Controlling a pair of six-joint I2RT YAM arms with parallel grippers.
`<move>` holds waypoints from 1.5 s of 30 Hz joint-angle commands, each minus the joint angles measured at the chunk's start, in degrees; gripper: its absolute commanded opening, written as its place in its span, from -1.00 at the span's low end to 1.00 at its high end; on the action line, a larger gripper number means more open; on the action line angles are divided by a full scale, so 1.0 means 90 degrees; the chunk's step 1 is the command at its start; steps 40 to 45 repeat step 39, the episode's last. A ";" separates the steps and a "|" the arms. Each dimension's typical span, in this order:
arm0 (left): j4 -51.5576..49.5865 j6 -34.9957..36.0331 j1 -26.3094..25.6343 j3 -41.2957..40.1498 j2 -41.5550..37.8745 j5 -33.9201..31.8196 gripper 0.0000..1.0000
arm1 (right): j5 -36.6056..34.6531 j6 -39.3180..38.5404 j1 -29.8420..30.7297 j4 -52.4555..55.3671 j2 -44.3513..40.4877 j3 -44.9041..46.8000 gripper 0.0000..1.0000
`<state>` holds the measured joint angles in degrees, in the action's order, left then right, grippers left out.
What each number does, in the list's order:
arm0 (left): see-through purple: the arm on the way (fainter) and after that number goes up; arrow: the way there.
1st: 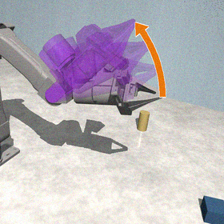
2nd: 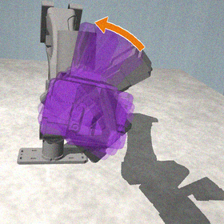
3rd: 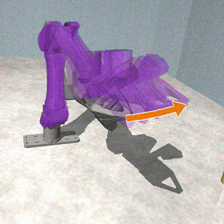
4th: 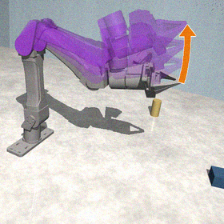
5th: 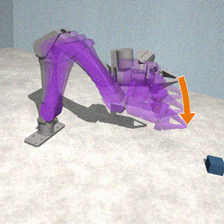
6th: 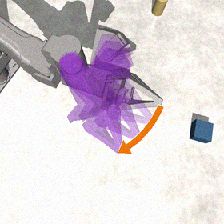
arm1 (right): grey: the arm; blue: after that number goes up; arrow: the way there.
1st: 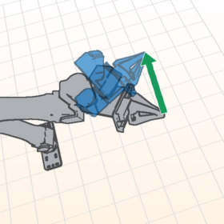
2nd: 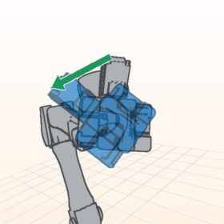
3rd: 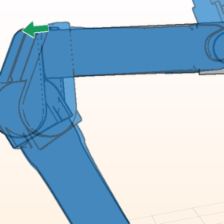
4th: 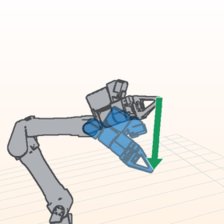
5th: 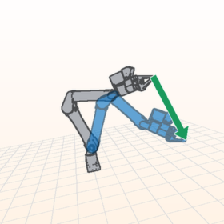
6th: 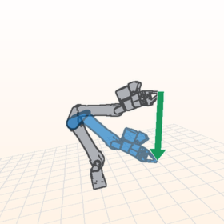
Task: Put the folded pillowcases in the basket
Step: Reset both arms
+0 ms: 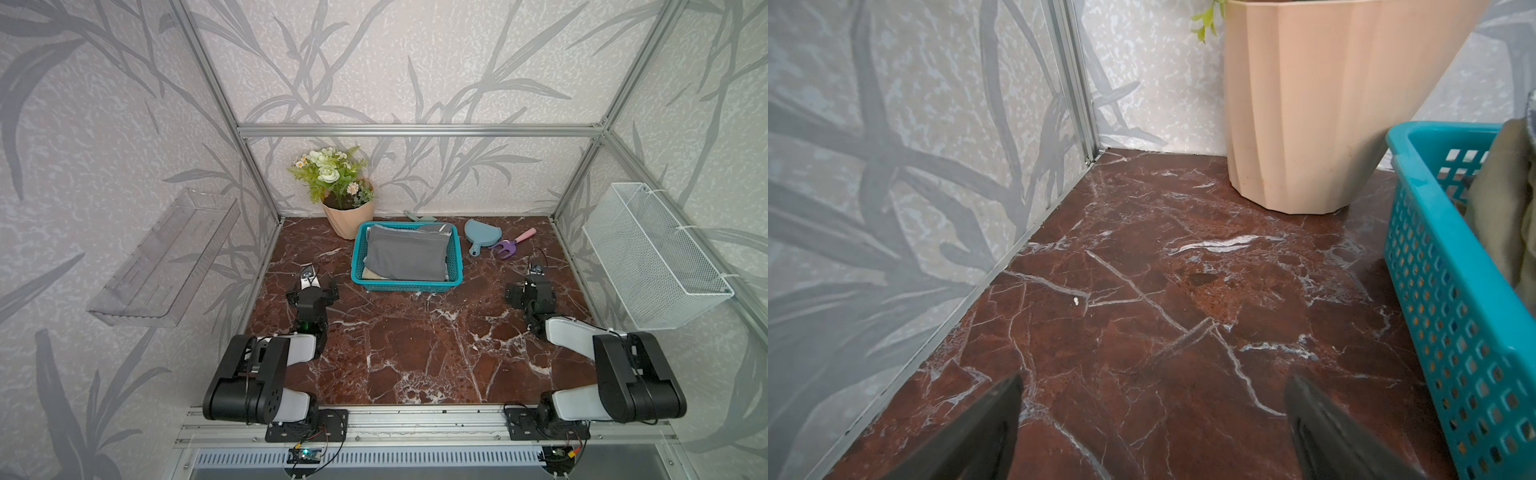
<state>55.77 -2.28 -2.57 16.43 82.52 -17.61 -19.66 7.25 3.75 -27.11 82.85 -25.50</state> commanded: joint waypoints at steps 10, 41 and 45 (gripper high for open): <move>0.1861 0.0009 0.0100 -0.0429 0.0479 0.0471 1.00 | 0.0162 -0.0587 0.0042 -0.4179 0.1010 0.0833 0.98; 0.1729 0.0137 0.0002 -0.0349 0.0501 0.0418 1.00 | 0.0135 -0.0590 0.0062 -0.3794 0.0990 0.0674 0.98; 0.1729 0.0137 0.0002 -0.0349 0.0501 0.0418 1.00 | 0.0135 -0.0590 0.0062 -0.3794 0.0990 0.0674 0.98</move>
